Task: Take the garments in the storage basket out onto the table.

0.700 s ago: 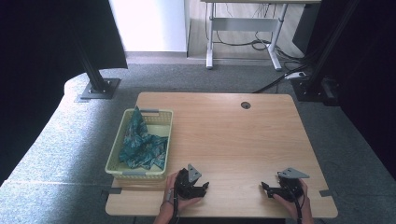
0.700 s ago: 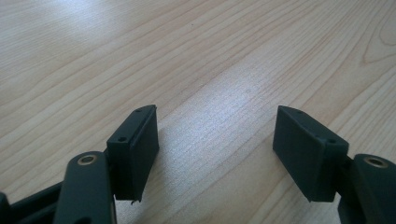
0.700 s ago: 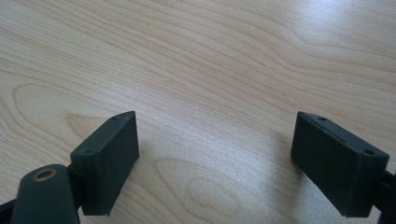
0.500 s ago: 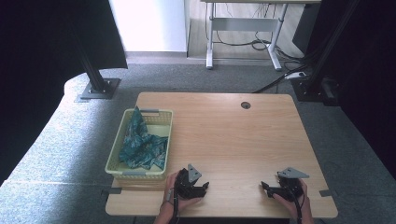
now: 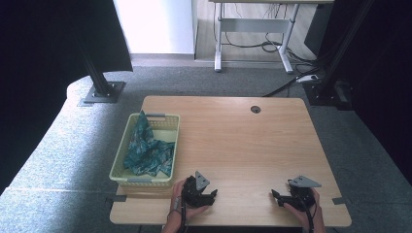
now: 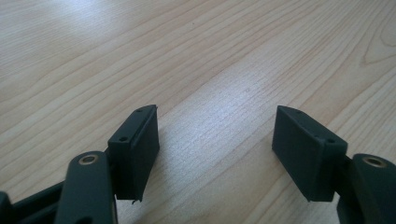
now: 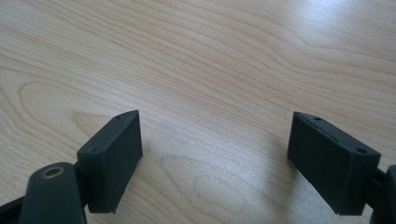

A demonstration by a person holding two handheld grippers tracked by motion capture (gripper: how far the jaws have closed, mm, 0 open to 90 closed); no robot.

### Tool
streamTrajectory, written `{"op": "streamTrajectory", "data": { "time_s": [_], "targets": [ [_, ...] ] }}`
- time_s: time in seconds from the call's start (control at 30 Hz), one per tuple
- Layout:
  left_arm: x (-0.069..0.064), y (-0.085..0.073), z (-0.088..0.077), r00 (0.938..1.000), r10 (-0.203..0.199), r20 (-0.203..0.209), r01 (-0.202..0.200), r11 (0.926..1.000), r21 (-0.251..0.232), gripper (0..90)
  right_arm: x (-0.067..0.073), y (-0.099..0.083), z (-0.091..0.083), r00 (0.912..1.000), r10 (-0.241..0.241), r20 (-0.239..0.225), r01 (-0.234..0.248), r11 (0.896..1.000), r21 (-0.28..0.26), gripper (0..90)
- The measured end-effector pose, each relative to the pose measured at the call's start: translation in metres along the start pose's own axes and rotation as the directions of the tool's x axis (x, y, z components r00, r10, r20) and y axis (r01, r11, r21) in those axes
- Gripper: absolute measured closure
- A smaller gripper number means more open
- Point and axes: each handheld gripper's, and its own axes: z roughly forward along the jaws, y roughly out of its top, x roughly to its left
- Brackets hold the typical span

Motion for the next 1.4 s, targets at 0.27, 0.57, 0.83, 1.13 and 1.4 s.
{"op": "streamTrajectory", "data": {
  "time_s": [0.27,0.57,0.83,1.13,1.4],
  "targets": [
    [0.000,0.002,0.000,0.9999,-0.002,-0.013,0.002,1.0000,0.010,33.0,-0.001,0.000,0.000,0.9999,0.006,-0.015,-0.006,1.000,0.003,17.9],
    [0.004,0.013,-0.015,0.9995,-0.009,-0.031,0.009,0.9999,-0.006,32.6,-0.001,0.000,0.000,0.9997,0.002,-0.023,-0.002,1.000,0.003,18.6],
    [0.005,0.023,-0.019,0.9997,0.002,-0.025,-0.002,0.9998,-0.020,32.9,0.000,0.000,0.000,0.9998,0.007,-0.017,-0.007,1.000,0.003,18.7],
    [0.011,0.032,-0.025,0.9995,0.003,-0.033,-0.004,0.9996,-0.029,32.1,0.002,-0.002,-0.002,0.9999,0.011,-0.012,-0.011,1.000,-0.001,19.8],
    [0.020,0.041,-0.036,0.9993,0.004,-0.038,-0.006,0.9985,-0.054,32.1,0.001,-0.001,-0.001,0.9998,0.008,-0.018,-0.008,1.000,0.000,19.7]
  ]
}}
